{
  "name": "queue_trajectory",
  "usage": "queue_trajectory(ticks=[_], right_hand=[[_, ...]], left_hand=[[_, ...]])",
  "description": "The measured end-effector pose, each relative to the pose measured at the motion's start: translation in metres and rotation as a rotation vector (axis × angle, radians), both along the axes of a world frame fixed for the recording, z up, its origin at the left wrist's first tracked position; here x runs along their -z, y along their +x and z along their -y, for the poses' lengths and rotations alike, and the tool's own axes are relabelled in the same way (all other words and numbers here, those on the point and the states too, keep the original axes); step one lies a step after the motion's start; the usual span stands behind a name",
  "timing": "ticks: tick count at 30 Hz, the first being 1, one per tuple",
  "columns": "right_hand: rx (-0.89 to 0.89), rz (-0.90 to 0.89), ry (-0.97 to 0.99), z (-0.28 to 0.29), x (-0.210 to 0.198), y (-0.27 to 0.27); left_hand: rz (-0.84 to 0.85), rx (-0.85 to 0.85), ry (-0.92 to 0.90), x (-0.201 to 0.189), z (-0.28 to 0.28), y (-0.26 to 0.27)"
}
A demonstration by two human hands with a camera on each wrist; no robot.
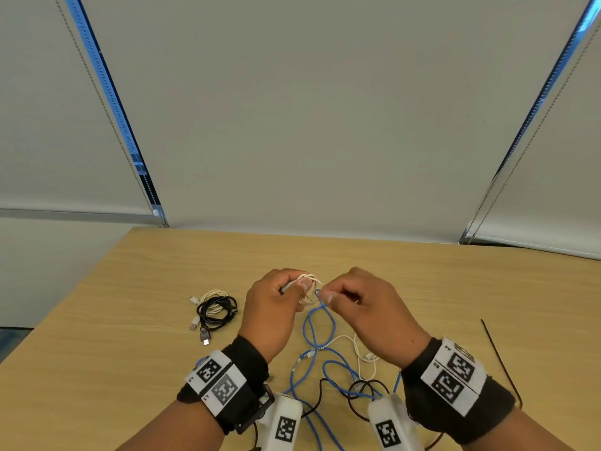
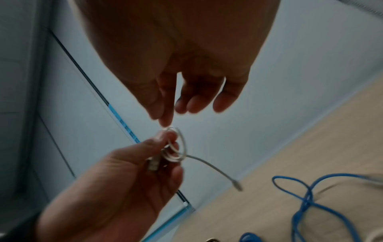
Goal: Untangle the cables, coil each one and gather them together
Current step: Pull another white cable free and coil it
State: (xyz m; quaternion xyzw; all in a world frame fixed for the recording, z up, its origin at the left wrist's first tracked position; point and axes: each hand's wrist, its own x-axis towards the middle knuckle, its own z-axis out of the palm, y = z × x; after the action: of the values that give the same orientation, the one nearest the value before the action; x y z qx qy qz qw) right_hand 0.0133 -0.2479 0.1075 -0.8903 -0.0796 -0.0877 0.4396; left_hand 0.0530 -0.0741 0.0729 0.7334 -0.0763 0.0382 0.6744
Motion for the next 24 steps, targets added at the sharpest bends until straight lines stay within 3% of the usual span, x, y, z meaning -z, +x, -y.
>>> queue_trajectory(ticks=[4,8,10,13,17,21,24], right_hand=[[-0.039,-0.056,-0.234,-0.012,0.009,-0.001],[-0.003,-0.068,-0.106,-0.012,0.016,0.001],[0.032,-0.119,0.068,-0.009,0.020,0.004],[0.069,-0.206,0.350,-0.007,0.023,0.006],[0.052,-0.420,0.577,-0.006,0.024,0.007],[0.024,-0.535,0.606,-0.005,0.026,0.006],[-0.018,-0.460,0.442,0.002,0.026,0.004]], left_hand=[[-0.056,0.016,-0.132,0.001,0.007,-0.003],[-0.144,0.094,-0.279,0.002,0.006,-0.008],[-0.155,0.111,-0.278,0.004,0.006,-0.012],[-0.111,0.067,-0.133,0.004,0.005,-0.009],[0.055,0.020,0.228,0.009,-0.003,-0.001],[0.196,0.016,0.523,0.018,-0.010,0.005],[0.155,-0.032,0.542,0.020,-0.015,0.012]])
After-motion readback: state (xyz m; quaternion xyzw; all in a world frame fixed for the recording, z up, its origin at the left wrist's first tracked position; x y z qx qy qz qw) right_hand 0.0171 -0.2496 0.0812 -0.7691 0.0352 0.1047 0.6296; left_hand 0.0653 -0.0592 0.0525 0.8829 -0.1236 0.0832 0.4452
